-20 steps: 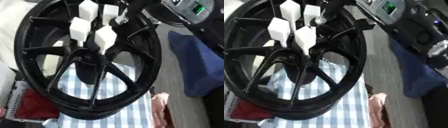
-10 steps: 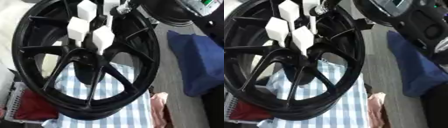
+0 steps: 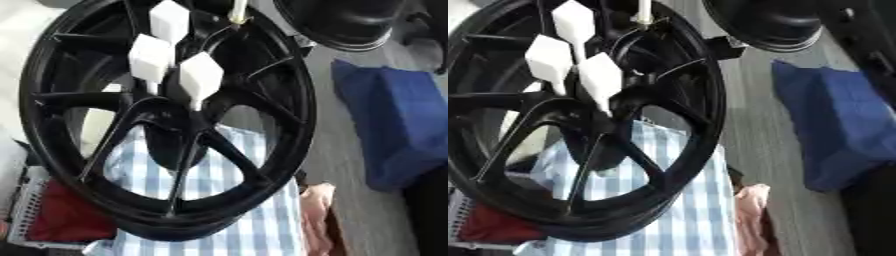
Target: Pull the pin out of the wheel hub.
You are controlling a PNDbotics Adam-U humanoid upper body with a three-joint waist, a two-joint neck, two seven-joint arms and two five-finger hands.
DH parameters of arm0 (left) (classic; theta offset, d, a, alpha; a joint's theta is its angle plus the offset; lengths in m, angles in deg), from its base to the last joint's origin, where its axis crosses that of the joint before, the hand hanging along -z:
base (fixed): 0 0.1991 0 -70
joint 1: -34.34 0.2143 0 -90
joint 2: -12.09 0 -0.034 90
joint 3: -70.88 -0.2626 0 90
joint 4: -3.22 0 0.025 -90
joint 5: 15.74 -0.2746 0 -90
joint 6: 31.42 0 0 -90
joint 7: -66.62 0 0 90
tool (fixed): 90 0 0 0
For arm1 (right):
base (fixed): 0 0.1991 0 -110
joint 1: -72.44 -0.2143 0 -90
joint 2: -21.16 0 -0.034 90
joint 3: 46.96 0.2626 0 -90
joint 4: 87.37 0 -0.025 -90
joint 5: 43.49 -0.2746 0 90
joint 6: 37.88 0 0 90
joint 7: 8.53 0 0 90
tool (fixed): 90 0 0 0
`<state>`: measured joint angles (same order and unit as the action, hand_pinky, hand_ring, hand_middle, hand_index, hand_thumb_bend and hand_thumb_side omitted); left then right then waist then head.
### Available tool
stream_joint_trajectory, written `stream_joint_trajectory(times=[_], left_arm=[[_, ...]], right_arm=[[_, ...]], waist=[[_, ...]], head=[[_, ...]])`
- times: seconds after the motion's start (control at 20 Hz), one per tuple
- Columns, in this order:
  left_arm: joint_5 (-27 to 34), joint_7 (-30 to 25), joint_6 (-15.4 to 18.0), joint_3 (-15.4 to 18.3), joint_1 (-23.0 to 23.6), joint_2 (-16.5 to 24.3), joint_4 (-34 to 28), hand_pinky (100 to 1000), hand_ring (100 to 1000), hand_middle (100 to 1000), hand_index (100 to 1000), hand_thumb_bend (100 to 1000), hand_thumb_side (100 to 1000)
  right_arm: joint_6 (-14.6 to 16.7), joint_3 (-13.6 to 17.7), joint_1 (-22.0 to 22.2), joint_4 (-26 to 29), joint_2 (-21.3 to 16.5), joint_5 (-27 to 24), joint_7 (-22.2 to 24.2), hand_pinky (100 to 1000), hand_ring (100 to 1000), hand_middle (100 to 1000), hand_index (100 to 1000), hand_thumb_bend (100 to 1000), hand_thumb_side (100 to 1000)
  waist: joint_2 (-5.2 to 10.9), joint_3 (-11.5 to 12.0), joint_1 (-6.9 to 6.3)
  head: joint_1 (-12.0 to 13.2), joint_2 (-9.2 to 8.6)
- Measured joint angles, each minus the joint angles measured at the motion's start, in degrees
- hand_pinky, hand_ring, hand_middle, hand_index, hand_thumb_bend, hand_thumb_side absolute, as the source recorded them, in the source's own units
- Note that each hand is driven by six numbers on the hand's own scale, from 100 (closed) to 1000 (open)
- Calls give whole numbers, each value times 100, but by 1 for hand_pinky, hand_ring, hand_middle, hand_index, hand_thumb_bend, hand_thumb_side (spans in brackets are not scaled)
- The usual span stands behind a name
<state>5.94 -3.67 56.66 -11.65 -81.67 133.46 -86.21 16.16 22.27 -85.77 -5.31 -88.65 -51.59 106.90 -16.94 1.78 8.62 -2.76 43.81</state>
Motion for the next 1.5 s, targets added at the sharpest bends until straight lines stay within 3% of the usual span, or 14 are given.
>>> stream_joint_trajectory(times=[0.15,0.4,0.5,0.65,0.7,0.75,0.85,0.9,0.95,1.0,1.1,1.3,1.4,1.5], left_arm=[[0,49,26,56,114,8,-1,777,778,777,780,361,729],[-15,198,106,223,403,77,-23,778,778,778,781,360,725],[-27,279,149,308,537,104,-34,778,778,778,781,360,724],[-36,404,203,435,711,107,-58,779,779,779,781,357,726],[-42,438,214,463,753,107,-59,779,779,779,782,357,726],[-47,464,225,486,782,107,-59,779,779,779,782,356,726],[-56,505,237,521,815,107,-59,779,778,779,781,356,727],[-63,518,240,532,833,107,-59,779,778,779,781,356,727],[-72,528,241,542,841,107,-58,779,779,779,782,355,728],[-77,537,243,544,842,107,-57,780,779,779,782,355,728],[-79,548,246,545,843,107,-55,780,779,780,782,355,729],[-79,549,247,545,843,106,-53,781,779,780,782,354,730],[-79,549,247,545,842,106,-53,781,779,780,782,352,730],[-79,547,246,543,834,106,-53,781,779,780,782,351,729]], right_arm=[[79,493,621,293,-568,-417,-377,724,592,497,537,296,234],[469,1572,2451,1019,-1588,-906,-1251,737,605,507,548,304,246],[668,2025,3242,1267,-1806,-870,-1658,745,617,515,559,315,243],[928,2549,4331,1546,-1848,-400,-2096,757,649,549,602,364,271],[988,2679,4641,1610,-1824,-174,-2182,764,668,575,630,406,100],[1028,2780,4904,1653,-1768,55,-2243,779,700,622,678,446,319],[1075,2931,5351,1684,-1597,534,-2261,821,788,772,784,449,362],[1096,2986,5543,1679,-1489,771,-2180,827,800,790,799,450,363],[1120,3032,5681,1658,-1381,974,-2054,866,875,887,859,466,377],[1154,3080,5783,1613,-1281,1143,-1907,881,915,923,874,475,363],[1249,3190,5905,1458,-1111,1359,-1654,886,936,943,879,512,320],[1430,3392,5969,1120,-912,1404,-1580,883,925,933,874,544,292],[1498,3461,5948,1025,-875,1337,-1698,861,852,837,831,485,360],[1555,3502,5825,1016,-873,1114,-1972,854,818,804,809,460,371]], waist=[[0,-43,-61],[-59,-116,-242],[-103,-180,-318],[-139,-277,-390],[-155,-305,-418],[-163,-324,-450],[-164,-343,-499],[-166,-351,-513],[-167,-359,-521],[-167,-365,-527],[-167,-380,-533],[-167,-383,-532],[-167,-383,-528],[-166,-376,-522]], head=[[48,-8],[170,-166],[251,-217],[383,-268],[421,-278],[453,-286],[507,-308],[527,-314],[546,-315],[568,-316],[596,-317],[624,-317],[625,-317],[622,-317]])
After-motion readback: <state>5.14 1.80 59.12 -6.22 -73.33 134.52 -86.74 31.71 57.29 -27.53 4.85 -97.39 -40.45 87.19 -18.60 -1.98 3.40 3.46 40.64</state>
